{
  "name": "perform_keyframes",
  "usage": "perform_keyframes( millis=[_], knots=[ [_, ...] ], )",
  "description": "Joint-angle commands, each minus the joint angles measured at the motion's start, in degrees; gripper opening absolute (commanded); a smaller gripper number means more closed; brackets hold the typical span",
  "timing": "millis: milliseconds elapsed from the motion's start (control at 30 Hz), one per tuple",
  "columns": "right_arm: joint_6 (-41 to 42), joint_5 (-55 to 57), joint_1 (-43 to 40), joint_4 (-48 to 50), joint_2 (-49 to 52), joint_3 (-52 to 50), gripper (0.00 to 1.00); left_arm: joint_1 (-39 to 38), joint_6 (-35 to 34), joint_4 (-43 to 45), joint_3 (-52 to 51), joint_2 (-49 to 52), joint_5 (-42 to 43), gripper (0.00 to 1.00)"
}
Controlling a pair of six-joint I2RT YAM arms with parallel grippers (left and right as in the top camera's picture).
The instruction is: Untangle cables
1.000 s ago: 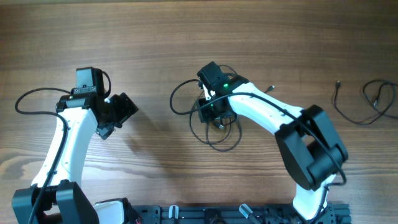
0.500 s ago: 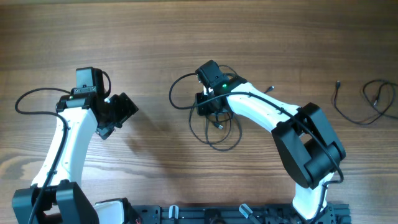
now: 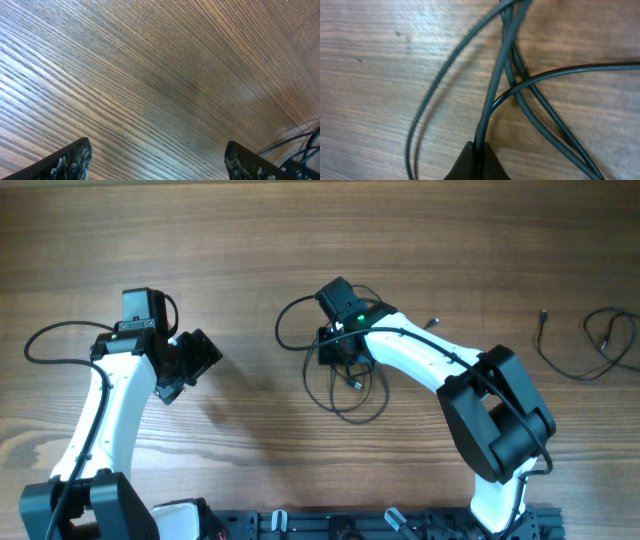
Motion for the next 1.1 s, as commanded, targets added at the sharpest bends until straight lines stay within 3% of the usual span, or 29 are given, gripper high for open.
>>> perform_keyframes(
  millis=[0, 267, 467, 800, 900, 1067],
  knots=[
    [-0.9, 0.3, 0.1, -3.7, 0.5, 2.5, 0.04, 0.2, -0.1, 0.0, 0.2, 0.1, -0.5, 0.87],
    [-10.9, -7.1, 0.1, -15.5, -7.1, 17.9, 0.04, 0.2, -0.1, 0.2, 0.2, 0.1, -0.5, 0.87],
    [-11.8, -8.5, 0.1, -15.1, -13.0, 29.0, 0.04, 0.2, -0.1, 0.2, 0.2, 0.1, -0.6, 0.87],
    [-11.8, -8.5, 0.1, -16.0, -14.9, 29.0, 0.04, 0.2, -0.1, 0.2, 0.2, 0.1, -0.1, 0.87],
    [-11.8, -7.9, 0.1, -16.4, -14.6, 28.9, 0.05, 0.2, -0.1, 0.3, 0.2, 0.1, 2.6, 0.87],
    [-10.7, -6.5, 0.1, -16.2, -14.4, 28.9, 0.04, 0.2, 0.6, 1.7, 0.2, 0.1, 16.5, 0.92]
  ],
)
